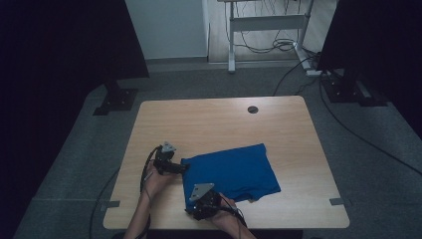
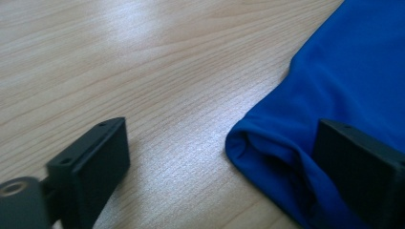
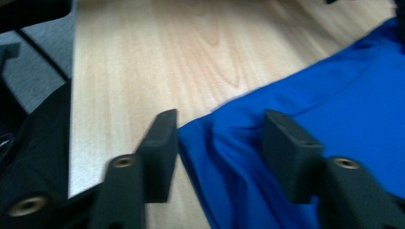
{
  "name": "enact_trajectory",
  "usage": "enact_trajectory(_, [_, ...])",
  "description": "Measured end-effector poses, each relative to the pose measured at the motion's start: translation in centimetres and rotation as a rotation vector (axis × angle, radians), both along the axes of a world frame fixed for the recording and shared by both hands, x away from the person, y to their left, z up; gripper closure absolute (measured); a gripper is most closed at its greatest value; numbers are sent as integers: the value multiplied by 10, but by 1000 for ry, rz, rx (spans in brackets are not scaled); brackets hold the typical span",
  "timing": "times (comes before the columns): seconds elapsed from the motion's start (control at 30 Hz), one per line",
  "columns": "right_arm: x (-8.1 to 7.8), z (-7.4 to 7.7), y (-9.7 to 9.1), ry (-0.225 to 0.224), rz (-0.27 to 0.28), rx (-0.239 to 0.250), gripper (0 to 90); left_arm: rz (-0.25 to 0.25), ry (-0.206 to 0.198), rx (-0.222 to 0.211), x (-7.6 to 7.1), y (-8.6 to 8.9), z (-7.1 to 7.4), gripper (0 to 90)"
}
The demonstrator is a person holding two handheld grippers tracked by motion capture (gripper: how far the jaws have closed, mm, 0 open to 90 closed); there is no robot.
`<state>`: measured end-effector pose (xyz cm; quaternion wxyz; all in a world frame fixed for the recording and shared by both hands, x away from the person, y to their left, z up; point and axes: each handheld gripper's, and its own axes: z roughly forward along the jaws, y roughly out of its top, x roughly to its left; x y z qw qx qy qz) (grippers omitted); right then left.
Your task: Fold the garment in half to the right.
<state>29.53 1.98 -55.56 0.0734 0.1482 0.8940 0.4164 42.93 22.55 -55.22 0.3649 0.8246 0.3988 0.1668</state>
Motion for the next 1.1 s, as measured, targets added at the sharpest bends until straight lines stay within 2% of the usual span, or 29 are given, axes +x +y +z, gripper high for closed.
enact_trajectory(0.07, [1, -1, -3, -3, -30, 17, 667, -32, -12, -15, -2, 0, 1, 176])
enact_trajectory(0.13, [1, -1, -3, -8, -47, 17, 721, -65, -20, -32, -5, 0, 1, 292])
enact_trajectory(0.17, [1, -1, -3, -12, -51, 15, 748, -86, -20, -42, -6, 0, 1, 385])
enact_trajectory(0.27, [2, -1, -4, -5, -69, 18, 798, -114, -11, -70, -8, -2, 1, 583])
enact_trajectory(0.37, [3, 0, -4, 14, -88, 21, 807, -127, 20, -105, -8, -3, 1, 758])
enact_trajectory(0.47, [4, 0, -4, 28, -93, 25, 810, -122, 41, -128, -7, -2, 1, 797])
enact_trajectory(0.6, [5, 0, -5, 46, -90, 31, 812, -112, 51, -122, -7, -3, 2, 805])
enact_trajectory(0.73, [5, 1, -5, 46, -88, 22, 820, -108, 43, -105, -8, -6, 3, 809])
enact_trajectory(0.9, [5, 2, -7, 46, -94, 36, 828, -104, 37, -90, -9, -9, 6, 819])
enact_trajectory(1.1, [5, 9, -13, 37, -90, 56, 829, -102, 20, -102, -11, -12, 14, 820])
